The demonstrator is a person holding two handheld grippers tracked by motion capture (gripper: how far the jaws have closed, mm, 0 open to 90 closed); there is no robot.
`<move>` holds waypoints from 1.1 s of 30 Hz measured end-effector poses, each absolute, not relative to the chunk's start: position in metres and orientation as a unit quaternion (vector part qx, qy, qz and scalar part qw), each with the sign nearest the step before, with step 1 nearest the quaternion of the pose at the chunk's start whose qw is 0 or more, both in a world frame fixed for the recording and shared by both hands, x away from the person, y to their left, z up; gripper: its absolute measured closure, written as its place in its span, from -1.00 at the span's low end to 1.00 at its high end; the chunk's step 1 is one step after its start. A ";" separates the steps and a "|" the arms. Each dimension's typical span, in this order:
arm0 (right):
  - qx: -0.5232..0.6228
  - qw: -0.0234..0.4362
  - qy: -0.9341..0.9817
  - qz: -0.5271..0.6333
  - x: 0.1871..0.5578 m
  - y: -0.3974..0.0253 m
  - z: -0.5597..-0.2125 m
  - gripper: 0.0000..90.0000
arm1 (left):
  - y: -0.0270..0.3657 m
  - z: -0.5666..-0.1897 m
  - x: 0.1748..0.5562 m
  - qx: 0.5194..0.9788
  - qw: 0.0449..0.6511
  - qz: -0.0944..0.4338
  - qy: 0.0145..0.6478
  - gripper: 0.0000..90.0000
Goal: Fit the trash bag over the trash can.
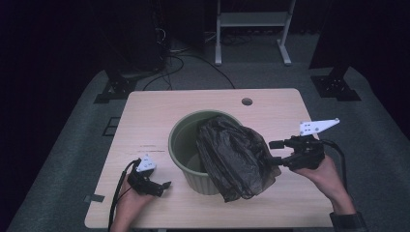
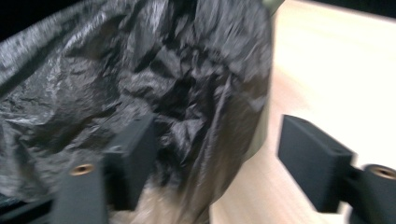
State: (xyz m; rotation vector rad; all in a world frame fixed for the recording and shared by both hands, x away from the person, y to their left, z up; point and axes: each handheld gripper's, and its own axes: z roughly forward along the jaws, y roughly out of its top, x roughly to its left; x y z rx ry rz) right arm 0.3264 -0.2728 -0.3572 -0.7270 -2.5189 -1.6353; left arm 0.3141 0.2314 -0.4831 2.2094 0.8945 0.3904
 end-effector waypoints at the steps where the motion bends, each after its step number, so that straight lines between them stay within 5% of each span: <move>1: -0.228 0.031 -0.819 -0.526 0.326 -0.271 -0.359 0.07 | 0.231 -0.483 0.314 0.855 0.355 0.151 0.346 -1.00; 2: -0.228 0.031 -0.819 -0.526 0.326 -0.271 -0.359 0.07 | 0.231 -0.483 0.314 0.855 0.355 0.151 0.346 -1.00; 3: -0.221 0.034 -0.824 -0.520 0.326 -0.268 -0.363 0.63 | 0.231 -0.483 0.314 0.855 0.355 0.151 0.346 -1.00; 5: -0.215 0.026 -0.824 -0.524 0.325 -0.267 -0.365 1.00 | 0.231 -0.483 0.314 0.855 0.355 0.151 0.346 -1.00; 16: -0.240 -0.035 -0.818 -0.521 0.344 -0.272 -0.350 1.00 | 0.231 -0.483 0.314 0.855 0.355 0.151 0.346 -1.00; 33: -0.264 -0.107 -0.820 -0.496 0.427 -0.231 -0.315 1.00 | 0.231 -0.483 0.313 0.859 0.358 0.147 0.336 -1.00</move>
